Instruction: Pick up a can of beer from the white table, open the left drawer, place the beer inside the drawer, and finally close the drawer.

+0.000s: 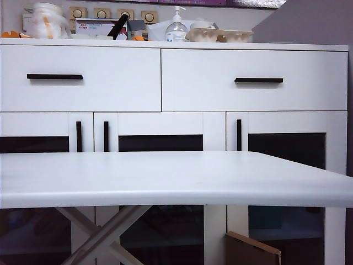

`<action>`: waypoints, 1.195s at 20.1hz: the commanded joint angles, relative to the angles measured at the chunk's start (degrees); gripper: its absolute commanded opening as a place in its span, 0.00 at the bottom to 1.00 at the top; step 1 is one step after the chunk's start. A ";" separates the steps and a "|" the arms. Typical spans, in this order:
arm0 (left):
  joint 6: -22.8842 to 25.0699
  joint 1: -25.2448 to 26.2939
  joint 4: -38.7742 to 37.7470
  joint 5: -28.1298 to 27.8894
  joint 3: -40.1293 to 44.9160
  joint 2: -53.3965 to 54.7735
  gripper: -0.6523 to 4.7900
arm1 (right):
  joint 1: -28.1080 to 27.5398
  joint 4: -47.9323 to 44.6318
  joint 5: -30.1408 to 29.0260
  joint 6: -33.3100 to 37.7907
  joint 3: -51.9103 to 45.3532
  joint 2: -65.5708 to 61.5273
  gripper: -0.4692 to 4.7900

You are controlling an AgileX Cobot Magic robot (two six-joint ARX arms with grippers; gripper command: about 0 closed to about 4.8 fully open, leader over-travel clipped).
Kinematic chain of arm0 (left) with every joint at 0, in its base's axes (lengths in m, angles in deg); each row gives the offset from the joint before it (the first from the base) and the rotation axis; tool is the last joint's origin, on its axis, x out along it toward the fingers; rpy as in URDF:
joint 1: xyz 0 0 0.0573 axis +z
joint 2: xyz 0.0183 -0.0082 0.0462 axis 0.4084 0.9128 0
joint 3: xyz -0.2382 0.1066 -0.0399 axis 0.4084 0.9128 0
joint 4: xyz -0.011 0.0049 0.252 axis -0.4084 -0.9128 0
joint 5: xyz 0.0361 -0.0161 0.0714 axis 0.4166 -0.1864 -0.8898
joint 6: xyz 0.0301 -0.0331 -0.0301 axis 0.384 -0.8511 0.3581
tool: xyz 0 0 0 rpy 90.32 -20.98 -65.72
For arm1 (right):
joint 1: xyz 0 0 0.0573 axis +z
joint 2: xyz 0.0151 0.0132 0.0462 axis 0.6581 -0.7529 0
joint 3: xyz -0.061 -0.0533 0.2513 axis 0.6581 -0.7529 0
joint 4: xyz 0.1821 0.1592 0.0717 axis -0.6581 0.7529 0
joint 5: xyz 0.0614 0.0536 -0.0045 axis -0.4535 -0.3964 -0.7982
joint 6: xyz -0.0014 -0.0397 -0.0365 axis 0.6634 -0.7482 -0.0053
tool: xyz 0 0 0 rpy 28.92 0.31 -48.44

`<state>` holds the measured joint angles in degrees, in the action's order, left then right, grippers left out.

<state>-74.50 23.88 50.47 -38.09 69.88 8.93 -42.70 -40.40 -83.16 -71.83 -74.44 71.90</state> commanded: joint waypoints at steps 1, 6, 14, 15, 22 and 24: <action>-0.13 -0.09 0.17 -0.02 -0.13 0.02 0.11 | 0.37 -0.52 0.07 0.11 0.02 0.07 0.09; -0.13 -0.09 0.17 -0.02 -0.13 0.02 0.11 | 0.37 1.22 -0.04 0.11 0.02 0.07 0.09; -0.13 -0.09 0.17 -0.02 -0.13 0.00 0.11 | 3.63 -1.73 0.04 0.09 0.02 0.07 0.09; -0.15 -0.09 0.17 -0.02 -0.13 0.00 0.11 | 3.63 -1.73 0.00 0.11 0.02 0.07 0.09; -0.13 -0.09 0.17 -0.02 -0.13 0.00 0.11 | 3.61 -1.73 0.04 0.11 0.02 0.07 0.09; -0.13 -0.09 0.17 -0.02 -0.13 0.02 0.11 | 3.61 -1.73 0.04 0.09 0.02 0.07 0.09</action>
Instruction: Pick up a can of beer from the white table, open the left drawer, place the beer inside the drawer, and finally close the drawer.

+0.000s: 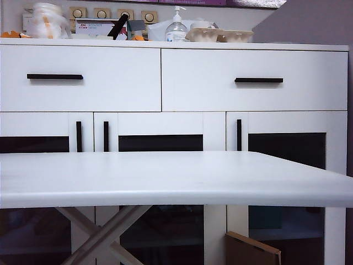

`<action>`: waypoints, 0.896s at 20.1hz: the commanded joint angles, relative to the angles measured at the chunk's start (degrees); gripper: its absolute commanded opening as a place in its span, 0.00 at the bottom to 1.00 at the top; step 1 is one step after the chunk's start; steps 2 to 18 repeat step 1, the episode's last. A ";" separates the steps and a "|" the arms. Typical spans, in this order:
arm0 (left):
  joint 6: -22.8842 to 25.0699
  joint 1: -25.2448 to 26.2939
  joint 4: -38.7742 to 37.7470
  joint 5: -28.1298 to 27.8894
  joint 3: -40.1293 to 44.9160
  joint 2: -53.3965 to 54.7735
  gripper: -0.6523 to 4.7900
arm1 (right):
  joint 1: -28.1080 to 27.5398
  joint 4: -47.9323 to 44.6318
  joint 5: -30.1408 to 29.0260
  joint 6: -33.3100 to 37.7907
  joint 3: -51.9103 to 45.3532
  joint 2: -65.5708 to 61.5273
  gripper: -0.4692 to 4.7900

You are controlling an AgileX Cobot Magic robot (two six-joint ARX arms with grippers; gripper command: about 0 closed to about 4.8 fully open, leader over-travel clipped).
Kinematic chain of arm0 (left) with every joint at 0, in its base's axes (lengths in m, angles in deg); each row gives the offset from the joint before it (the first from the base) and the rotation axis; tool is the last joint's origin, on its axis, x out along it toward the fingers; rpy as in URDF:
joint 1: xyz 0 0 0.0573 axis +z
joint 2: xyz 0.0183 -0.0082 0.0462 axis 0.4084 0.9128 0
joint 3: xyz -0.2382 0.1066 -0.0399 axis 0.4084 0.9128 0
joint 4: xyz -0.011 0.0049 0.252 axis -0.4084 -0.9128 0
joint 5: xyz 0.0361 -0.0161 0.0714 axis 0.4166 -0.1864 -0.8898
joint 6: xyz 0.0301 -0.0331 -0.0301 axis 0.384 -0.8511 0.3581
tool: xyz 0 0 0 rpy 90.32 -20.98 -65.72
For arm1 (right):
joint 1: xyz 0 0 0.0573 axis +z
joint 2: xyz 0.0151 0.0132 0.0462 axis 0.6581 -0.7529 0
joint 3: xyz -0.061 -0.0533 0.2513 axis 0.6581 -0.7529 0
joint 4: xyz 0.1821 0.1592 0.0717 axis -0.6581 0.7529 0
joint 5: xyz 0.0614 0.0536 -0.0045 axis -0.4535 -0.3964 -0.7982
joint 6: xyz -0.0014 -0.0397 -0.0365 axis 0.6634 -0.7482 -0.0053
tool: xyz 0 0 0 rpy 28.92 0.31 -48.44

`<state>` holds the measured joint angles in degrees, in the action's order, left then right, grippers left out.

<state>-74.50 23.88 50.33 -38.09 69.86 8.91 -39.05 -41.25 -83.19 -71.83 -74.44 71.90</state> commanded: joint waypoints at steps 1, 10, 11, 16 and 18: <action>-0.13 -0.09 0.31 -0.02 -0.11 0.02 0.11 | -0.04 -0.87 0.07 0.11 0.02 0.07 0.09; -0.13 -0.09 0.31 -0.02 -0.11 0.02 0.11 | -0.04 -0.87 0.07 0.11 0.02 0.07 0.09; -0.13 -0.09 0.31 -0.02 -0.11 0.02 0.11 | -0.04 -0.87 0.07 0.11 0.02 0.07 0.09; -0.13 -0.09 0.31 -0.02 -0.11 0.02 0.11 | -0.04 -0.87 0.07 0.11 0.02 0.07 0.09; -0.13 -0.09 0.31 -0.02 -0.11 0.02 0.11 | -0.04 -0.87 0.07 0.11 0.02 0.07 0.09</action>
